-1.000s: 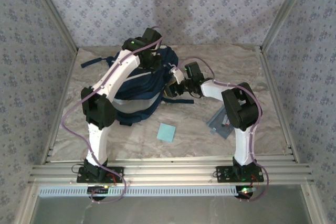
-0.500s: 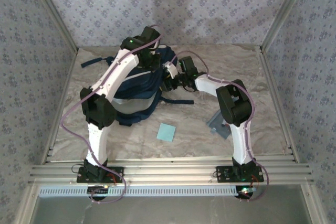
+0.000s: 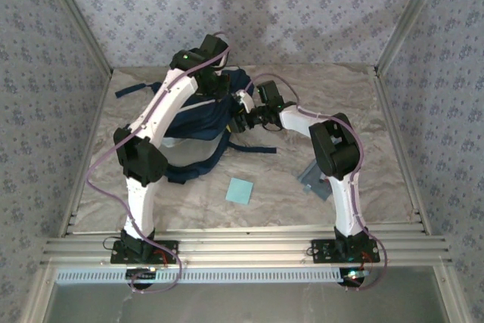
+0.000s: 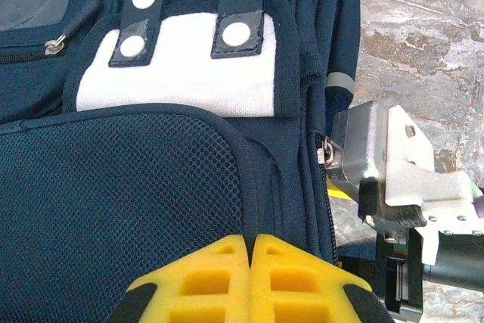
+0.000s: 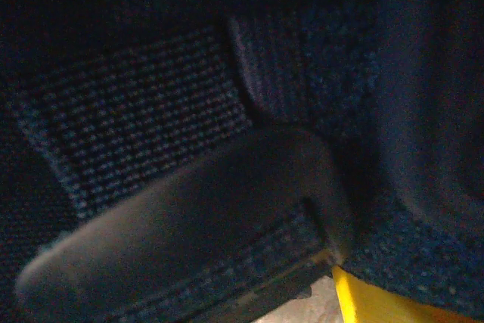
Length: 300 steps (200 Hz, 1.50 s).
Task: Pack books, pencil case, and school supplies into a backpack
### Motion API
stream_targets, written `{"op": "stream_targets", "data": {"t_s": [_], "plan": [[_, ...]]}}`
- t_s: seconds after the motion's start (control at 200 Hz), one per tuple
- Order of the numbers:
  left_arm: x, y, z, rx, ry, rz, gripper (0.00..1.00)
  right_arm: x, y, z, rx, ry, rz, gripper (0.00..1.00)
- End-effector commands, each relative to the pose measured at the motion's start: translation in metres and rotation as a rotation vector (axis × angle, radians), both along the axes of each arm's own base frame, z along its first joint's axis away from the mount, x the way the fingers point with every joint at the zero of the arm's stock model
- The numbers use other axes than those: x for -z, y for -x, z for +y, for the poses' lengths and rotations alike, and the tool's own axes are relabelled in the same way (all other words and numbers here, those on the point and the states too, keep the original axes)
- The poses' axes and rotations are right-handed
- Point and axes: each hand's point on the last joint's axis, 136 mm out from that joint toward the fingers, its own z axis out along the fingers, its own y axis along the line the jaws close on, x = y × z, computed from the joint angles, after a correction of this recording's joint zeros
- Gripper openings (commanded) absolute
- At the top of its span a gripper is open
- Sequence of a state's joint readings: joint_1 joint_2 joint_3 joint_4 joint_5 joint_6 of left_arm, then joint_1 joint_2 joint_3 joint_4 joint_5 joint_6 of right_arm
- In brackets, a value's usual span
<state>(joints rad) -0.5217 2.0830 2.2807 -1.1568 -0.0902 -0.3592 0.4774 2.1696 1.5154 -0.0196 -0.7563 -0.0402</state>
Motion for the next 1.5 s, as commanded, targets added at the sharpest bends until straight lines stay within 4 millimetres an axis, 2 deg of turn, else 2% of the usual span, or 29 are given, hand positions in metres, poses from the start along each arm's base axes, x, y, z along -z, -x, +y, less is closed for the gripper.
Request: {"op": "stream_targets", "data": {"t_s": [0.0,0.29,0.495,0.72,0.879,1.029,1.229,1.429,1.494], "plan": [[-0.052,0.0,-0.016,0.042,0.105,-0.119,0.0,0.012,0.017,0.007,-0.016,-0.034,0.125,0.64],[-0.046,-0.002,-0.017,0.037,0.1,-0.111,0.0,0.002,0.038,0.011,-0.035,-0.123,0.164,0.66],[-0.042,-0.002,-0.016,0.032,0.092,-0.112,0.0,-0.014,0.053,0.009,-0.055,-0.175,0.167,0.68],[-0.041,-0.001,-0.016,0.029,0.1,-0.114,0.0,-0.01,0.058,0.012,-0.07,-0.21,0.207,0.68],[-0.044,-0.001,-0.016,0.032,0.102,-0.12,0.0,-0.007,0.054,0.01,-0.051,-0.202,0.18,0.67],[-0.043,-0.001,-0.013,0.031,0.092,-0.123,0.0,-0.011,0.048,-0.002,-0.004,-0.198,0.19,0.58],[-0.038,-0.005,-0.013,0.022,0.093,-0.126,0.0,-0.01,0.055,-0.015,0.032,-0.142,0.19,0.47],[-0.03,-0.007,-0.017,0.025,0.099,-0.11,0.0,-0.008,0.054,-0.02,0.052,-0.102,0.175,0.2],[-0.029,-0.007,-0.018,0.027,0.101,-0.107,0.0,-0.004,0.056,-0.022,0.053,-0.08,0.18,0.14]]}}
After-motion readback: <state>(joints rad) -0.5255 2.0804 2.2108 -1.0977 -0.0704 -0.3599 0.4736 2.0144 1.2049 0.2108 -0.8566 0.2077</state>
